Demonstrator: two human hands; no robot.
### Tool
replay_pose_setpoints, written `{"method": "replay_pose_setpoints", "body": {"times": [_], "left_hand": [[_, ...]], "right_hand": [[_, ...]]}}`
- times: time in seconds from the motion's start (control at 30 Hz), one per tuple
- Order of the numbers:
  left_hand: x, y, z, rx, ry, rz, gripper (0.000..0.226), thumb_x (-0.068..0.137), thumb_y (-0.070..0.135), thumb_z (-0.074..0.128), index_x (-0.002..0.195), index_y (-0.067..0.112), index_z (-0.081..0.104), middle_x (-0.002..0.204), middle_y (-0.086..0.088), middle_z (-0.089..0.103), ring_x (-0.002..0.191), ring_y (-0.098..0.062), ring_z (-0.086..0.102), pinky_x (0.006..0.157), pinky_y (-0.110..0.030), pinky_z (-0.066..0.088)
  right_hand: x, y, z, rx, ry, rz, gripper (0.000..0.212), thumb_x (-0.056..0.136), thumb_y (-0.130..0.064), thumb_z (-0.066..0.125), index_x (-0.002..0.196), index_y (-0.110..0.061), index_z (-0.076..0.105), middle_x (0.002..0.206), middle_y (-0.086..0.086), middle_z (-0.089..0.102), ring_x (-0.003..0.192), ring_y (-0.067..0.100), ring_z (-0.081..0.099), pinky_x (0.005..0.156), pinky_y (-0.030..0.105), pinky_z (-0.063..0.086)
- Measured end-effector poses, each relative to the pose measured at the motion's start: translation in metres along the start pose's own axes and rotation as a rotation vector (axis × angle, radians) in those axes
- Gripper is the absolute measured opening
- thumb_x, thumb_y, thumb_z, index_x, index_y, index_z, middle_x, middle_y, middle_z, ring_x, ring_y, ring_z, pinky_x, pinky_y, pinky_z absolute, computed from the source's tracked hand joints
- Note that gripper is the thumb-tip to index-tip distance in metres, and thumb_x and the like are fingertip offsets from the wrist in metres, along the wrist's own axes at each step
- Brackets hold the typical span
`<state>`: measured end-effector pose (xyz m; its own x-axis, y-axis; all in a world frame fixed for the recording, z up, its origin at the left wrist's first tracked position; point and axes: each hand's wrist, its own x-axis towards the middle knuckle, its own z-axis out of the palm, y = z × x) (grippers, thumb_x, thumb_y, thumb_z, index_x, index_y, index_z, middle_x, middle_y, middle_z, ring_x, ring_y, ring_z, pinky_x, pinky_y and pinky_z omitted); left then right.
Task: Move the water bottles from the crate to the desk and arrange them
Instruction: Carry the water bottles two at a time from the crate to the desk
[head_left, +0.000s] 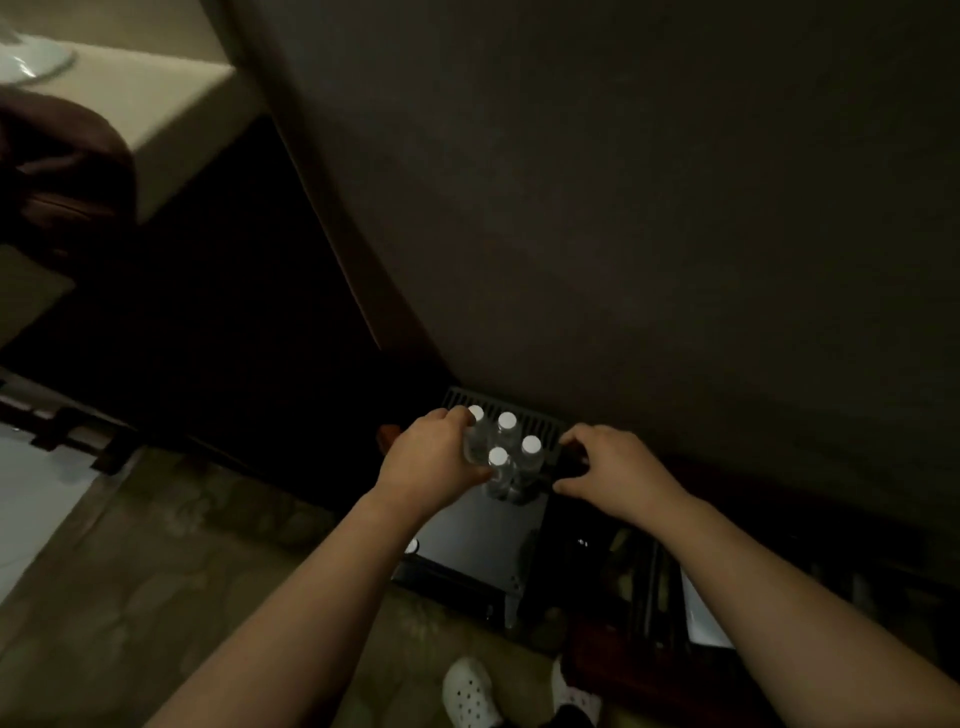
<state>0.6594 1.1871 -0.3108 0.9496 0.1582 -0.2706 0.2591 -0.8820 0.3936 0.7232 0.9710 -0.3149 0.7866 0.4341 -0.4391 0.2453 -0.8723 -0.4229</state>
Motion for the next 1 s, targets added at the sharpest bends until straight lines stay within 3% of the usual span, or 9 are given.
{"method": "replay_pose_setpoints", "body": {"times": [0.27, 0.43, 0.57, 0.77, 0.87, 1.0], "left_hand": [[0.063, -0.036, 0.124, 0.007, -0.125, -0.084, 0.063, 0.077, 0.047, 0.074, 0.129, 0.019, 0.052, 0.123, -0.006, 0.061, 0.108, -0.027, 0.061, 0.084, -0.037, 0.053], [0.089, -0.054, 0.187, -0.040, -0.104, -0.110, 0.053, 0.073, 0.052, 0.071, 0.115, 0.025, 0.054, 0.110, -0.002, 0.064, 0.096, -0.025, 0.065, 0.074, -0.035, 0.054], [0.106, -0.062, 0.215, -0.101, -0.050, -0.145, 0.052, 0.076, 0.048, 0.074, 0.116, 0.021, 0.056, 0.110, -0.004, 0.065, 0.095, -0.025, 0.064, 0.069, -0.030, 0.048], [0.119, -0.065, 0.234, -0.240, 0.001, -0.208, 0.053, 0.073, 0.042, 0.079, 0.117, 0.022, 0.058, 0.103, 0.000, 0.070, 0.094, -0.021, 0.066, 0.072, -0.032, 0.053], [0.120, -0.064, 0.236, -0.238, -0.001, -0.223, 0.050, 0.075, 0.042, 0.077, 0.117, 0.024, 0.058, 0.102, 0.002, 0.070, 0.092, -0.019, 0.065, 0.067, -0.026, 0.045], [0.119, -0.061, 0.230, -0.201, 0.006, -0.212, 0.045, 0.075, 0.037, 0.078, 0.114, 0.019, 0.061, 0.099, -0.003, 0.071, 0.090, -0.024, 0.066, 0.068, -0.028, 0.048]], "right_hand": [[0.086, 0.058, 0.082, 0.051, -0.061, 0.062, 0.056, 0.077, -0.038, 0.079, 0.126, -0.027, 0.054, 0.120, 0.001, 0.055, 0.107, 0.016, 0.055, 0.089, 0.030, 0.050], [0.131, 0.088, 0.126, 0.106, -0.076, 0.125, 0.075, 0.078, -0.032, 0.080, 0.141, -0.020, 0.042, 0.133, 0.008, 0.049, 0.122, 0.024, 0.050, 0.099, 0.032, 0.045], [0.160, 0.097, 0.152, 0.138, -0.089, 0.114, 0.088, 0.076, -0.028, 0.081, 0.149, -0.018, 0.033, 0.142, 0.012, 0.045, 0.128, 0.027, 0.047, 0.102, 0.030, 0.040], [0.184, 0.098, 0.177, 0.229, -0.066, 0.074, 0.069, 0.078, -0.018, 0.079, 0.139, -0.019, 0.045, 0.132, 0.011, 0.054, 0.119, 0.027, 0.054, 0.088, 0.023, 0.037], [0.188, 0.097, 0.184, 0.255, -0.016, 0.063, 0.062, 0.078, -0.018, 0.078, 0.133, -0.019, 0.050, 0.128, 0.011, 0.057, 0.115, 0.028, 0.056, 0.086, 0.024, 0.039], [0.187, 0.093, 0.185, 0.266, 0.010, 0.086, 0.054, 0.077, -0.022, 0.078, 0.125, -0.019, 0.054, 0.121, 0.009, 0.061, 0.109, 0.027, 0.060, 0.084, 0.027, 0.045]]}}
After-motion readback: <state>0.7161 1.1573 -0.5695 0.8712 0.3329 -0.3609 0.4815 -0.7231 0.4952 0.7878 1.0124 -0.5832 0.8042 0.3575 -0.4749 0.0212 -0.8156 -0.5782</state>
